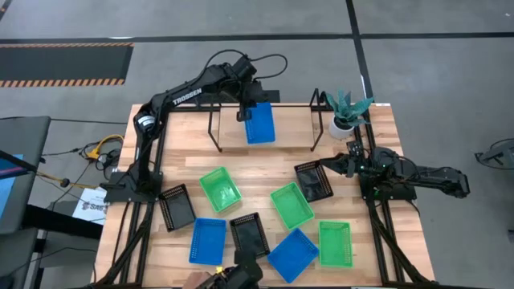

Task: Stack baskets on shelf by color
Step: Put the top blue bin on the shelf

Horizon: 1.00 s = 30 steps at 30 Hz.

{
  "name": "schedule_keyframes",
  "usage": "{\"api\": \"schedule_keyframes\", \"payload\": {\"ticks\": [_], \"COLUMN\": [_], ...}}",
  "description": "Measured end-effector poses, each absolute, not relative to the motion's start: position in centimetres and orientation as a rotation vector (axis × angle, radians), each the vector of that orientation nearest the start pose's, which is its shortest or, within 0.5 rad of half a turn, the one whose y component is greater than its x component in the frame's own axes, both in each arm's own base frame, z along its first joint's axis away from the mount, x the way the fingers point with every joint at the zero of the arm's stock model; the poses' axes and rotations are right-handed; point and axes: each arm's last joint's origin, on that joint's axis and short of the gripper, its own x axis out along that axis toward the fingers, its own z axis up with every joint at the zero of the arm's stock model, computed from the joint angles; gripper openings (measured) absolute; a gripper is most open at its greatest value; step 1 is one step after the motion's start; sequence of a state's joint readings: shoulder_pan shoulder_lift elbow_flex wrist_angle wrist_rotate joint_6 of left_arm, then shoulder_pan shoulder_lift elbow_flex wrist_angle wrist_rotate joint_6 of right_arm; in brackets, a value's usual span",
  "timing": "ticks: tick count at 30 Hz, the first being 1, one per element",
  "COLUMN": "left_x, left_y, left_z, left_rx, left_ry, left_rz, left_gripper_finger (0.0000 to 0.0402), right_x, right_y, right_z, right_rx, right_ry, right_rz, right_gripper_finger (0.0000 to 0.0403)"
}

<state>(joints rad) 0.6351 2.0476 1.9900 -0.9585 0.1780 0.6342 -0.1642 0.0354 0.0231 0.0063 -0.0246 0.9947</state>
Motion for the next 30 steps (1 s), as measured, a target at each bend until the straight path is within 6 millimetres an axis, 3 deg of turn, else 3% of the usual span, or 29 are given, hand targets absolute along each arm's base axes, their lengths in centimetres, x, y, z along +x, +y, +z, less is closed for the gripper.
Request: {"api": "schedule_keyframes", "payload": {"ticks": [8, 14, 24, 30], "left_x": [35.2, 35.2, 35.6, 35.9], "left_y": [26.2, 26.6, 26.7, 26.5], "left_z": [29.7, 26.8, 26.6, 26.6], "left_rx": [0.171, 0.102, 0.172, 0.281], "left_ry": [1.043, 1.173, 1.191, 1.223], "left_rz": [0.058, 0.021, 0.022, 0.01], "left_gripper_finger": [0.0, 0.0, 0.0003, 0.0041], "right_x": [9.7, 9.7, 9.8, 9.8], "right_y": [-1.5, -1.5, -1.5, -1.5], "right_z": [16.9, 16.9, 16.8, 16.8], "right_rx": [0.993, 0.993, 0.997, 0.997], "right_ry": [-0.064, -0.063, -0.05, -0.049], "right_rz": [-0.131, -0.132, -0.137, -0.138], "right_gripper_finger": [0.0224, 0.0224, 0.0224, 0.0224]}}
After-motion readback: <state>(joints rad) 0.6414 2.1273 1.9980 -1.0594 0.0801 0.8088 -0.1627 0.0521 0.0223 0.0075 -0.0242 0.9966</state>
